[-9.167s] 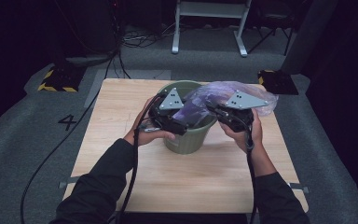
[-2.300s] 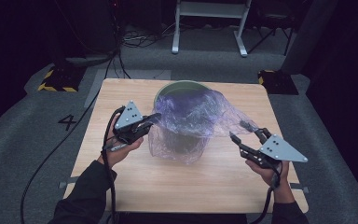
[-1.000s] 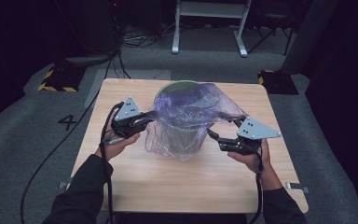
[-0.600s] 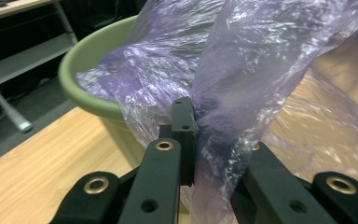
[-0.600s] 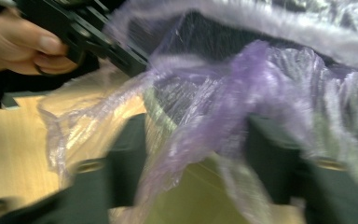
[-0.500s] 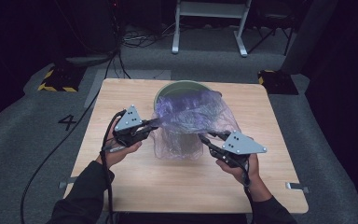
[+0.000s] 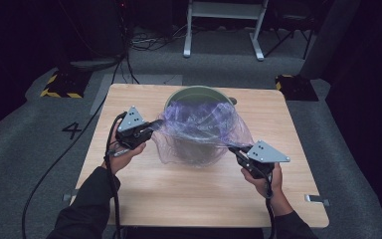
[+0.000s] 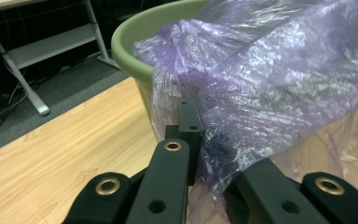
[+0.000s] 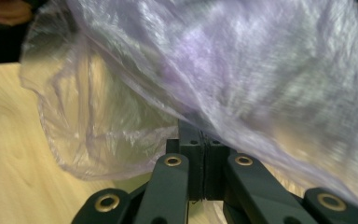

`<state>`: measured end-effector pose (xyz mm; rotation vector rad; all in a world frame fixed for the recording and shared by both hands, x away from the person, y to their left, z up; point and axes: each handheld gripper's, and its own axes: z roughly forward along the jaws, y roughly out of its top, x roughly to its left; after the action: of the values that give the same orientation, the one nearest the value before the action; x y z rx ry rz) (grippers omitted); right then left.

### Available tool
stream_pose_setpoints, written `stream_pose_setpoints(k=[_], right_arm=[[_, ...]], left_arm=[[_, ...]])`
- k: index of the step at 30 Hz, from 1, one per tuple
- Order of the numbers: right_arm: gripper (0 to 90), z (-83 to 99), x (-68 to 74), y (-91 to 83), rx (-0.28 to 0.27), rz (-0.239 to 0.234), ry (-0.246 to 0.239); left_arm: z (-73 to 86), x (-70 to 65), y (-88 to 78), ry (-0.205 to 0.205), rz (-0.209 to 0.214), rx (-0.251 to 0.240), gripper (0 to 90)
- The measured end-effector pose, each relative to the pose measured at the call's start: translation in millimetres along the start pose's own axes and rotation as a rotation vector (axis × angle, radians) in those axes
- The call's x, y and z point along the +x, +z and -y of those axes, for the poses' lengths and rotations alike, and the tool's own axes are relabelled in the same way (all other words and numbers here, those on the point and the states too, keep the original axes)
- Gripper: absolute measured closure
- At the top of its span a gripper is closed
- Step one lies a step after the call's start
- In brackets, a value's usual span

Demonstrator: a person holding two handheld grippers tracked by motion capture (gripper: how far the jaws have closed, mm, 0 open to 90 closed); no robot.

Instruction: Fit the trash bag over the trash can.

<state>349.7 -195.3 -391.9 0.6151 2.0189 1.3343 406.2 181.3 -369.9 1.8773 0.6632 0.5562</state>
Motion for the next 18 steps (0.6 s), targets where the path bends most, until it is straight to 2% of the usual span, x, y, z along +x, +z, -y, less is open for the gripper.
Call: stream_pose_setpoints(k=[2, 5, 7, 9, 10, 13, 14, 16, 17, 18], right_arm=[[89.6, 8.1, -6.7, 1.5, 0.01, 0.011, 0.022], [89.6, 20.5, -15.6, 3.5, 0.03, 0.011, 0.042], [89.6, 29.3, -22.8, 4.2, 0.029, -0.02, 0.076], [89.6, 37.0, -29.5, 5.1, 0.035, -0.032, 0.09], [89.6, 40.9, -33.4, 5.7, 0.036, -0.04, 0.114], [86.4, 47.1, -38.7, 7.7, 0.054, -0.053, 0.127], [79.7, 48.6, -40.0, 8.1, 0.06, -0.059, 0.123], [55.1, 49.2, -41.7, 6.5, 0.048, -0.078, 0.13], [43.7, 48.7, -42.5, 4.1, 0.03, -0.1, 0.144], [36.8, 47.1, -42.3, -0.3, 0.002, -0.119, 0.139]], left_arm=[[0.1, 0.9, 2.9, 0.013, -0.011, 0.011, 89.6], [1.4, 3.3, 5.5, 0.006, -0.018, 0.022, 89.6], [2.7, 6.0, 6.7, -0.01, -0.015, 0.021, 89.6], [3.2, 7.7, 7.7, -0.01, -0.018, 0.024, 89.6], [3.1, 8.3, 7.9, -0.013, -0.017, 0.025, 89.6], [1.6, 9.0, 8.7, -0.011, -0.018, 0.024, 89.5], [1.0, 8.8, 8.7, -0.011, -0.016, 0.021, 89.6], [0.1, 8.6, 8.2, -0.012, -0.004, 0.013, 89.5], [-0.3, 8.3, 8.3, -0.01, -0.003, 0.014, 89.5], [-0.4, 8.1, 8.3, -0.01, -0.005, 0.015, 89.4]])
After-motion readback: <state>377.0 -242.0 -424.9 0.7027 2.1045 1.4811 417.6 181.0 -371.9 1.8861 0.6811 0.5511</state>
